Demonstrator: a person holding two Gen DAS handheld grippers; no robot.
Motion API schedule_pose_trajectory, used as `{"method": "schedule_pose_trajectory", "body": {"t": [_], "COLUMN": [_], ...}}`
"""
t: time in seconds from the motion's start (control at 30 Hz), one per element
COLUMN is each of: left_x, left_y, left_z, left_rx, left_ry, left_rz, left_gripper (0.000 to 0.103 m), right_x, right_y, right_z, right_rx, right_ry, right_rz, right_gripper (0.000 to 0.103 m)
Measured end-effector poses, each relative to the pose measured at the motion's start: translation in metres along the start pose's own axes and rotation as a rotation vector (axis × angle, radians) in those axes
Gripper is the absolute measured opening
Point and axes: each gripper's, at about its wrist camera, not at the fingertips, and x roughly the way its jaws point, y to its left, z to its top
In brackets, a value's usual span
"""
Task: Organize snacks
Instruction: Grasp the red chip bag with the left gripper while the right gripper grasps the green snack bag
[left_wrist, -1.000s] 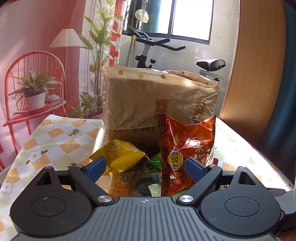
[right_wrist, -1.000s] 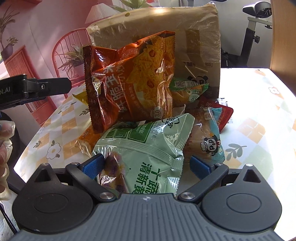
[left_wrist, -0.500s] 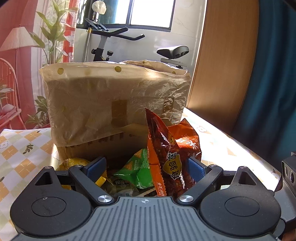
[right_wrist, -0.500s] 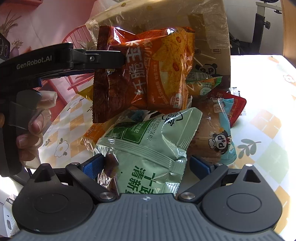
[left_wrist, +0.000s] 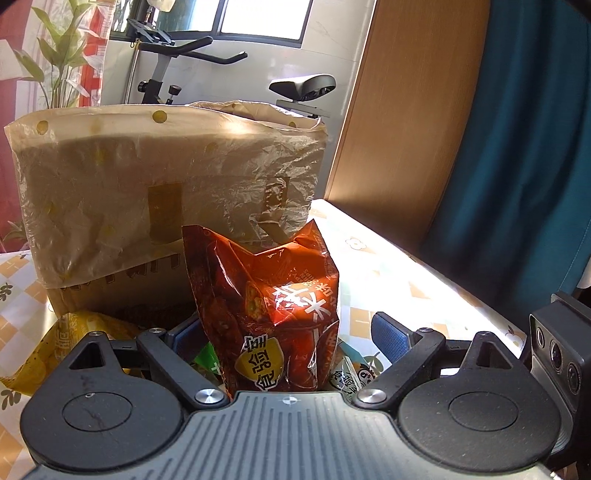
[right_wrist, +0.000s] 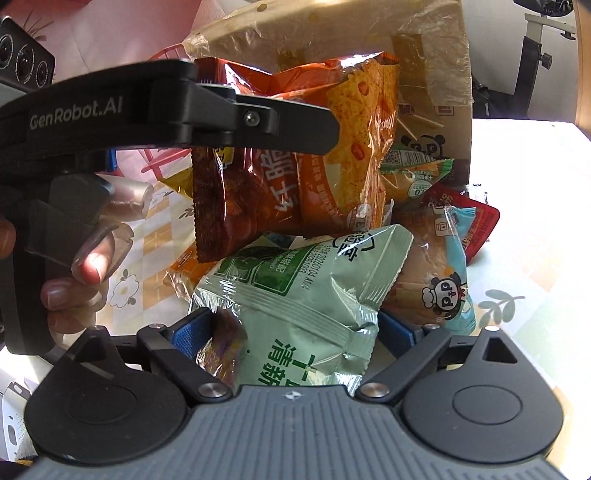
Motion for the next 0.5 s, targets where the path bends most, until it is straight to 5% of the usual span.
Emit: {"method": "schedule_pose_trajectory", "body": {"t": [0.1,0.13,0.27,0.5], "left_x": [0.013,0.016,0.000,-0.051], "left_y": [0.002,0.002,0.006,0.006], "left_z": [0.003,0.003,0.000,-0.007], "left_rx": [-0.002,0.008,-0.004,-0.012], "left_ry": [0.041,0.050,0.004,-0.099], "left_rz": [0.026,0.042,0.053,0.174], "left_gripper": [0.084,0.065,0.052,0.051], "right_x": [0.001,0.001,0.002,0.007], "right_y": [-0.002,-0.002,-0.004,-0.010], "right_z": [-0.001,-0.001,0.000,-0.003], "right_rx": [0.013,0.017,0.027,0.101], "right_ry": [0.001,0.001,0.004,0.007], "right_rz": [0.008,0.011,0.017,0.054], "right_gripper": [0.095,0.095,0.095,0.095]}}
